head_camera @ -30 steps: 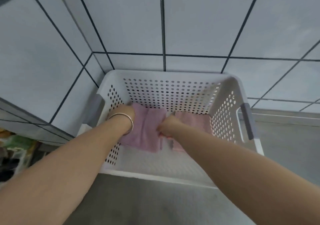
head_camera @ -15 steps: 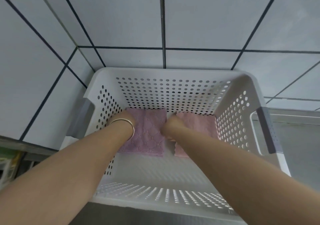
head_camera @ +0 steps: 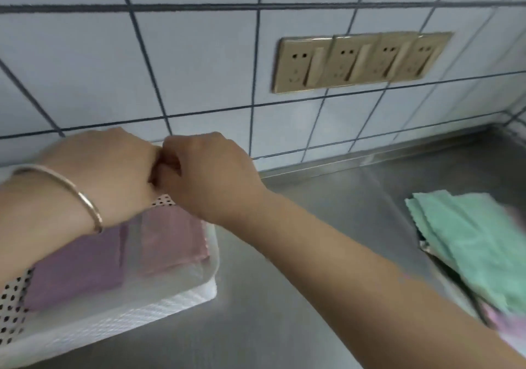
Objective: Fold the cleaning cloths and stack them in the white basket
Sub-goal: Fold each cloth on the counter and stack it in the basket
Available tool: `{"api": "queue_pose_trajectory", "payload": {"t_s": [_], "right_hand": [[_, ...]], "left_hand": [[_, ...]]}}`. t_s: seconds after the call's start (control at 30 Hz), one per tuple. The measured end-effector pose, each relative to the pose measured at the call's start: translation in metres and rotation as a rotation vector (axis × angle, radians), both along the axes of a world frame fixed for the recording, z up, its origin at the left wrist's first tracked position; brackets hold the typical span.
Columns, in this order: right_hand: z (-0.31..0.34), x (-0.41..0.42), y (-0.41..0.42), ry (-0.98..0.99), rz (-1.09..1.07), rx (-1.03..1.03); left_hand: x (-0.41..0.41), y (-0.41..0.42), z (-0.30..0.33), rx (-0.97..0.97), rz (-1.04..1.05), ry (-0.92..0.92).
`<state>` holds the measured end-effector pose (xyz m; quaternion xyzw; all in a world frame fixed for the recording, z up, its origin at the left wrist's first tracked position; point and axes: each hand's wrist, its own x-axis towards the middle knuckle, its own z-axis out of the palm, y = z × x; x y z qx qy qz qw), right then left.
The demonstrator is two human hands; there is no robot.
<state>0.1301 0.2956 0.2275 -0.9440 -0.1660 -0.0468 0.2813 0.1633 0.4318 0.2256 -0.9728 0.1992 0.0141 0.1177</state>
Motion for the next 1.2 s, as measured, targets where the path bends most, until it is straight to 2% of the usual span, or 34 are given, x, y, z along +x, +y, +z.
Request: {"api": "queue_pose_trajectory", "payload": {"t_s": [0.07,0.13,0.23,0.33,0.47,0.6,0.77,0.9,1.0,1.1,1.2], "right_hand": [[0.002,-0.035,-0.046,-0.171,-0.086,0.075],[-0.010,-0.065,-0.088,-0.306,-0.190,0.125],[-0.040,-0.104,-0.159,-0.395,-0.362,0.125],[-0.081,-0.144,-0.231,-0.331,-0.522,0.092],[-0.151,-0.191,-0.325,-0.057,-0.712,0.093],[-0.208,-0.230,-0.420,0.036,-0.696,-0.089],[-0.251,-0.255,-0.521,0.079,-0.646,-0.287],[-0.265,-0.257,-0.560,0.093,-0.531,-0.376],[-0.270,-0.254,-0.566,0.027,-0.462,-0.391],[-0.275,-0.246,-0.575,-0.077,-0.489,-0.366],[-0.269,-0.238,-0.577,-0.133,-0.549,-0.263]], "left_hand": [[-0.021,-0.047,0.001,-0.244,-0.180,-0.166],[-0.045,-0.091,-0.008,-0.458,-0.319,-0.240],[-0.076,-0.169,-0.031,-0.473,-0.377,-0.135],[-0.108,-0.255,-0.072,-0.514,-0.516,-0.099],[-0.146,-0.365,-0.139,-0.520,-0.538,0.129],[-0.169,-0.442,-0.189,-0.398,-0.438,0.433],[-0.189,-0.490,-0.221,-0.350,-0.320,0.551],[-0.201,-0.515,-0.233,-0.375,-0.307,0.521],[-0.205,-0.529,-0.237,-0.333,-0.418,0.414],[-0.206,-0.548,-0.237,-0.316,-0.472,0.303],[-0.206,-0.567,-0.232,-0.277,-0.428,0.276]]}}
